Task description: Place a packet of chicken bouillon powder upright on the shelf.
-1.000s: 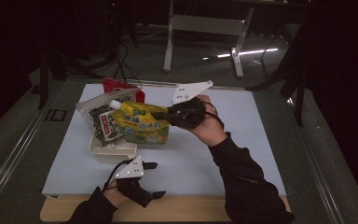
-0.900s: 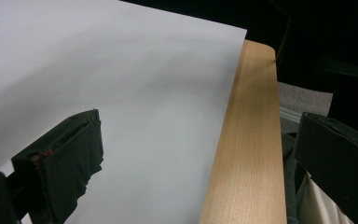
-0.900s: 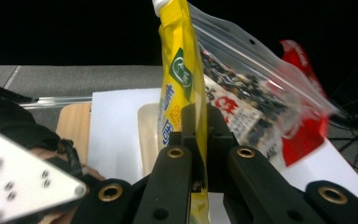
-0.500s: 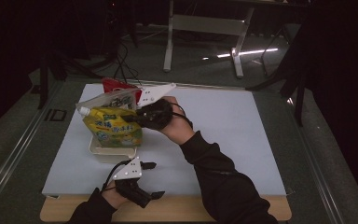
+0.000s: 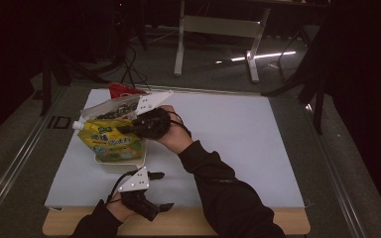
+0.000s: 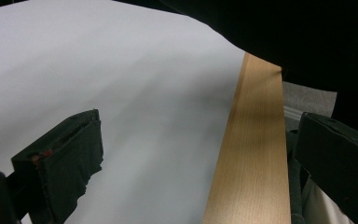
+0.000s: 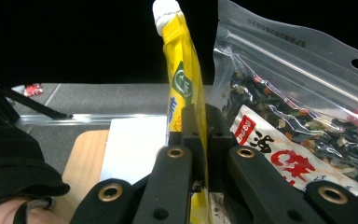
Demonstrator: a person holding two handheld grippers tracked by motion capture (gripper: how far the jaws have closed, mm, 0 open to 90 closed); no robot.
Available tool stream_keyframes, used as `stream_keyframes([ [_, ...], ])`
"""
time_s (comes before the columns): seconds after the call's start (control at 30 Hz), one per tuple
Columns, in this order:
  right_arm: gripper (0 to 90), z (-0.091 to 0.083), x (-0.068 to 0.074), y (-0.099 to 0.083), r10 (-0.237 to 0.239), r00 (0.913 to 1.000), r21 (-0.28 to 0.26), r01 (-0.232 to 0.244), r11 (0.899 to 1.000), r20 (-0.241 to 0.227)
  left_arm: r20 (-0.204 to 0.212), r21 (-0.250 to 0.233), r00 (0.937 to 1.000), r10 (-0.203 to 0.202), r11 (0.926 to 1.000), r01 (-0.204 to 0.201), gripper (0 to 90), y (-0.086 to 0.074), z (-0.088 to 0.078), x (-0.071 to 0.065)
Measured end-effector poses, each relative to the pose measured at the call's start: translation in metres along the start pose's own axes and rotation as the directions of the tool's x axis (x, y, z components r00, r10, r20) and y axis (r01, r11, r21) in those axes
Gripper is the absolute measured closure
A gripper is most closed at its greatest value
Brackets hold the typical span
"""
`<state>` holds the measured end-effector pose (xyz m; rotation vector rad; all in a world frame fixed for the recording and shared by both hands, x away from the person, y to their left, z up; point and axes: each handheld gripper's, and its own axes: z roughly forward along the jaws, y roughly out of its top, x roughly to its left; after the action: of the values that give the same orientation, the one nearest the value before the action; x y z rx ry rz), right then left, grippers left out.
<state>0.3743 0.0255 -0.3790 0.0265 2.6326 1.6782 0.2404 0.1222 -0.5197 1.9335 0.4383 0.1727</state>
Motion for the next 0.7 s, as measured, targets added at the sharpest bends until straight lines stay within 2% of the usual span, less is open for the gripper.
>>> stream_keyframes([
  [0.33,89.9,0.006,0.000,0.003,-0.022,0.9997,-0.026,0.023,0.999,0.013,0.002,-0.002,1.0000,0.007,1.0000,-0.007,2.6,0.000,0.001,-0.001],
  [0.47,89.9,0.009,-0.004,0.004,-0.002,0.9998,-0.038,0.003,0.999,0.019,-0.004,-0.004,1.0000,0.001,1.0000,-0.001,2.6,0.000,0.000,0.000],
  [0.7,89.9,0.016,-0.004,0.006,-0.008,0.9992,-0.068,0.011,0.998,0.040,-0.007,-0.010,1.0000,0.001,1.0000,-0.001,2.6,0.000,-0.002,0.000],
])
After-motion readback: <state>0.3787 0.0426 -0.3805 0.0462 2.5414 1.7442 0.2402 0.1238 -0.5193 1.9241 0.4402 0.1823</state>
